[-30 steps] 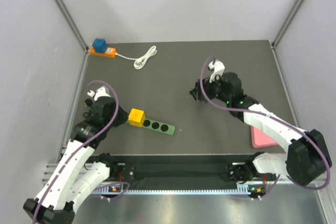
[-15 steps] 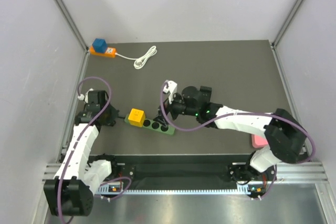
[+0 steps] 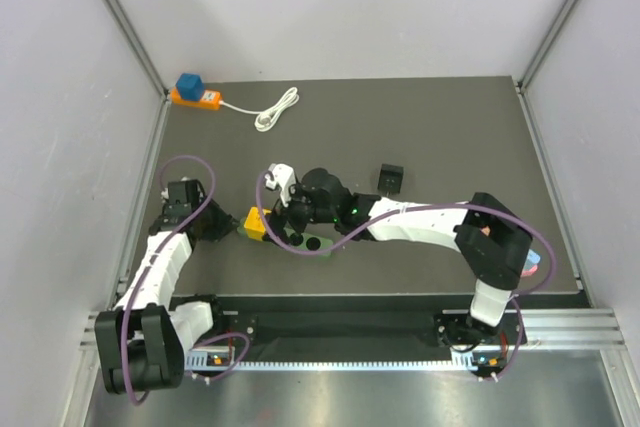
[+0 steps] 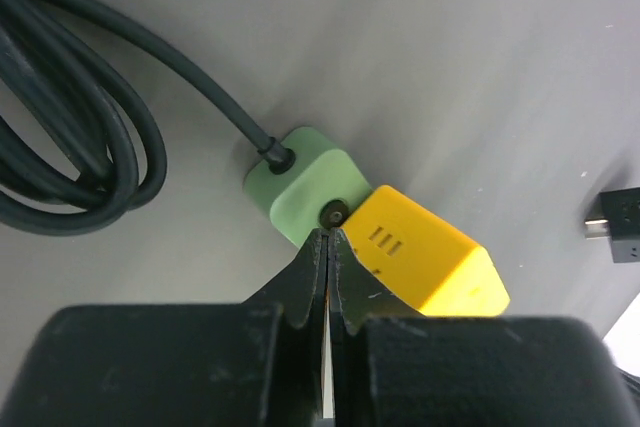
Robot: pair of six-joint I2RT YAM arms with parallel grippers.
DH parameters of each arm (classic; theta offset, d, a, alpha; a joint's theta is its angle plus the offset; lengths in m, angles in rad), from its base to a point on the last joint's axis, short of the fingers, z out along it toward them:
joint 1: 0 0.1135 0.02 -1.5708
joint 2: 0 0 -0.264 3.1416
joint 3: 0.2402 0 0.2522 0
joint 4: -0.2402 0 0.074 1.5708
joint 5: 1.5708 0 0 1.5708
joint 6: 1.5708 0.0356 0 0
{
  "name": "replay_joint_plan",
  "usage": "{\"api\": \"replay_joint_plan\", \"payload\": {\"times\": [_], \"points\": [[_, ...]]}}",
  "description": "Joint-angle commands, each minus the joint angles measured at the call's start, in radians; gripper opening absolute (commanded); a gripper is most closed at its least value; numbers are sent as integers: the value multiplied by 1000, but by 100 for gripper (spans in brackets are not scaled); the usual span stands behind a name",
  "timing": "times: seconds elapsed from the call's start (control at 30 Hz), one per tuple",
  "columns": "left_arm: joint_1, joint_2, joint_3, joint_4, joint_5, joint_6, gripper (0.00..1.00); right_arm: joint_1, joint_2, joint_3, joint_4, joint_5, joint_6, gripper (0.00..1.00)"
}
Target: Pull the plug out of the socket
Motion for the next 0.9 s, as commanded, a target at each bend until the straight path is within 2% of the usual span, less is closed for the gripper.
{"api": "replay_joint_plan", "payload": {"times": [0.0,0.2,0.43,0.57,0.6,0.67,0.77,0.83,0.87], "points": [[7,28,-19,80,19,8,0,39,50,95,-11,27,-44,98],[6,83,-38,117,45,10,0,53,115,166,-33,36,-41,98],[6,126,-47,99,-15,-13,0,59,156,192,-34,53,-39,96],[4,146,-32,50,-74,-30,0,61,192,221,-40,50,-46,85],[4,149,-32,45,-81,-33,0,64,201,234,-55,51,-77,79],[4,154,-35,37,-93,-42,0,67,228,272,-92,62,-90,77],[4,164,-38,20,-107,-48,0,82,254,309,-132,117,-127,78],[4,164,-41,20,-105,-50,0,91,264,326,-146,187,-159,87],[6,164,-42,17,-104,-53,0,100,270,329,-152,214,-167,89]]}}
